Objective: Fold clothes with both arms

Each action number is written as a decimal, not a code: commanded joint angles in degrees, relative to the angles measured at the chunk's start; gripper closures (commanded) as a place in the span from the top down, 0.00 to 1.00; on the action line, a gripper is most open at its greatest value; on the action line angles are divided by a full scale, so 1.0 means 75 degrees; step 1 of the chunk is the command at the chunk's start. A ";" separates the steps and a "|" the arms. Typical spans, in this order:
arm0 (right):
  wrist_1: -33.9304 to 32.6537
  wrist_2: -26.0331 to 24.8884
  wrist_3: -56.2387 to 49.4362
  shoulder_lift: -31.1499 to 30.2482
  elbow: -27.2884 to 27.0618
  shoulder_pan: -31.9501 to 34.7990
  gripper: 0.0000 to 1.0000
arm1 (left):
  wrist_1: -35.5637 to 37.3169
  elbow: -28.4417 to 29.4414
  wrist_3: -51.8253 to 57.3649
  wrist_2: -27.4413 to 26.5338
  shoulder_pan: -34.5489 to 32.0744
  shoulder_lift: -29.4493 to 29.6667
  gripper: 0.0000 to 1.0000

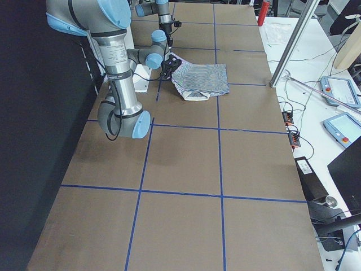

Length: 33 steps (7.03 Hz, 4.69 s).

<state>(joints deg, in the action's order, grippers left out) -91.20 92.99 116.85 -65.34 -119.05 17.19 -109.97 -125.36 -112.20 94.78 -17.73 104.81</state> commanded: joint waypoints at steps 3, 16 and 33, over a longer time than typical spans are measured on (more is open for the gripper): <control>0.0834 0.0620 -0.0042 0.1385 0.1968 0.1795 0.00 | 0.0823 0.1091 0.1210 0.0781 -0.1690 0.1154 0.00; 0.3465 0.3176 -0.2175 0.3793 0.7406 0.4095 1.00 | -0.2225 0.5540 0.3852 0.1270 -0.3976 0.2574 0.45; 0.3511 0.2639 -0.2058 0.2958 0.6253 0.3453 1.00 | -0.2200 0.8503 0.6217 0.2216 -0.4056 0.4859 0.00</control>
<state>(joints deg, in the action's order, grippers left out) -64.78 114.67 101.07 -43.42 -72.07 44.87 -126.51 -59.75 -65.70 107.61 -46.17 141.93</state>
